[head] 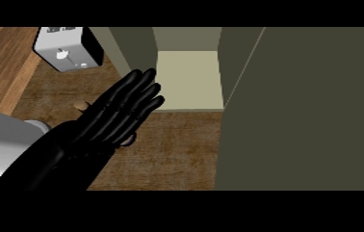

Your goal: Pick up the wine, place it into the cabinet and close the cabinet

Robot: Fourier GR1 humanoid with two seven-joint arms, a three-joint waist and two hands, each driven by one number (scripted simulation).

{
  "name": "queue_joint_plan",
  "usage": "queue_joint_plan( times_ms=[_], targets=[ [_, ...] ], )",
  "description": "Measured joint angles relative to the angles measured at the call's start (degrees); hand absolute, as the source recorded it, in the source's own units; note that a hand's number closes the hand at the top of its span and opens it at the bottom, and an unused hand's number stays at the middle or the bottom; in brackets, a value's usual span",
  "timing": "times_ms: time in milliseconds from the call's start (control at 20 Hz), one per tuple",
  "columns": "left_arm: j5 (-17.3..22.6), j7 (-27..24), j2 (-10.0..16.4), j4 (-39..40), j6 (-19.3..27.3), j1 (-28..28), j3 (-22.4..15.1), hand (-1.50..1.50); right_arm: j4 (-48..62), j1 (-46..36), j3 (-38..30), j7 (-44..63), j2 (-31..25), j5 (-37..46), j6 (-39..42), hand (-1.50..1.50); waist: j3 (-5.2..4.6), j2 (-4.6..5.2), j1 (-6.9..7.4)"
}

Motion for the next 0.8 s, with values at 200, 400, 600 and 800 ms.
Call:
queue_joint_plan(
  times_ms=[200, 400, 600, 800],
  targets=[
    [-1.12, 4.16, -0.41, -3.92, 3.28, -0.76, -1.63, -1.50, -1.24, 0.31, 1.08, 1.38, 0.27, 0.56, -0.92, -1.50, -0.02, 0.01, 0.08],
    [-2.74, 8.29, -0.64, -6.30, 7.14, -2.06, -3.58, -1.50, -2.51, 0.37, 3.54, 3.30, 0.83, 1.81, -2.60, -1.50, -0.03, -0.05, 0.10],
    [-3.38, 11.50, -0.44, -6.60, 9.40, -4.27, -2.37, -1.50, -3.16, -0.69, 4.15, 5.22, 0.63, 2.44, -3.61, -1.50, -0.03, -0.03, 0.17],
    [-5.05, 13.66, -0.40, -7.11, 11.71, -6.80, -2.29, -1.50, -3.39, -1.70, 3.81, 6.53, 0.26, 2.87, -4.13, -1.50, -0.02, -0.04, 0.25]
  ],
)
